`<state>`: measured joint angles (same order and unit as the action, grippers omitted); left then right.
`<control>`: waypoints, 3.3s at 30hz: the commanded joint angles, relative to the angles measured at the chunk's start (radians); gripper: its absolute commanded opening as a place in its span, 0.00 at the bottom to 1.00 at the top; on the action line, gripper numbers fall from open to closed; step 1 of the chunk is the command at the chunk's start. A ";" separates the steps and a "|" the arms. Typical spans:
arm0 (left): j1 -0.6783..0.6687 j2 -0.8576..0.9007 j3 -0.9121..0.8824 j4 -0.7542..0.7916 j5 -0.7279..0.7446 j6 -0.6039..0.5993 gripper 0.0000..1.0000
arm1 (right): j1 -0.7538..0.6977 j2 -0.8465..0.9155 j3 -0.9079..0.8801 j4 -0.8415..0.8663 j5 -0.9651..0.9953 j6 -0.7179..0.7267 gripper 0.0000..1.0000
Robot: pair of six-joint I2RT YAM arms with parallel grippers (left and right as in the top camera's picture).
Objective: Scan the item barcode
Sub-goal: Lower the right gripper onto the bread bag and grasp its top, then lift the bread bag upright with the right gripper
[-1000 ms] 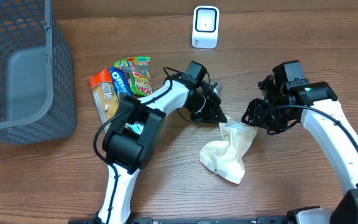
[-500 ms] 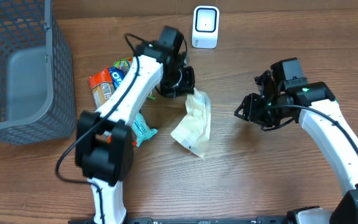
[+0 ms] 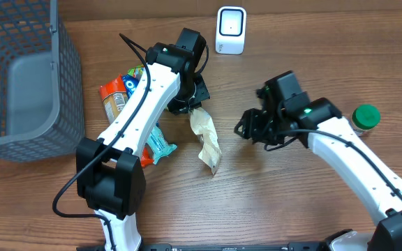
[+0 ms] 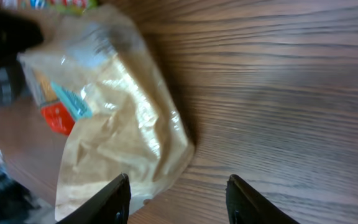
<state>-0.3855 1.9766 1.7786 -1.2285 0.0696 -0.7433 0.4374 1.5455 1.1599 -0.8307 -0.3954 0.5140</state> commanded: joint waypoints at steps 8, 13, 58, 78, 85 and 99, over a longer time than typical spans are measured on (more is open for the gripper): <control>-0.007 -0.045 0.013 -0.001 -0.042 -0.051 0.04 | 0.202 -0.049 0.027 0.031 0.249 -0.183 0.56; -0.007 -0.045 0.013 0.002 -0.022 -0.052 0.04 | 0.302 -0.119 0.027 0.062 0.369 -0.201 0.62; -0.006 -0.045 0.012 -0.024 0.008 -0.042 0.04 | 0.288 0.159 0.025 0.235 0.284 -0.120 0.04; 0.106 -0.045 0.012 -0.025 0.026 0.012 0.44 | 0.013 0.164 0.024 0.086 -0.089 -0.091 0.04; 0.115 -0.045 0.012 -0.024 0.027 0.026 0.50 | -0.027 0.166 0.024 0.059 -0.108 -0.085 0.05; 0.118 -0.045 0.012 -0.023 0.023 0.048 0.50 | -0.035 0.166 0.169 -0.132 0.008 -0.183 0.38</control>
<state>-0.2684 1.9671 1.7782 -1.2507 0.0864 -0.7223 0.4118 1.7126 1.2278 -0.9318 -0.4599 0.3775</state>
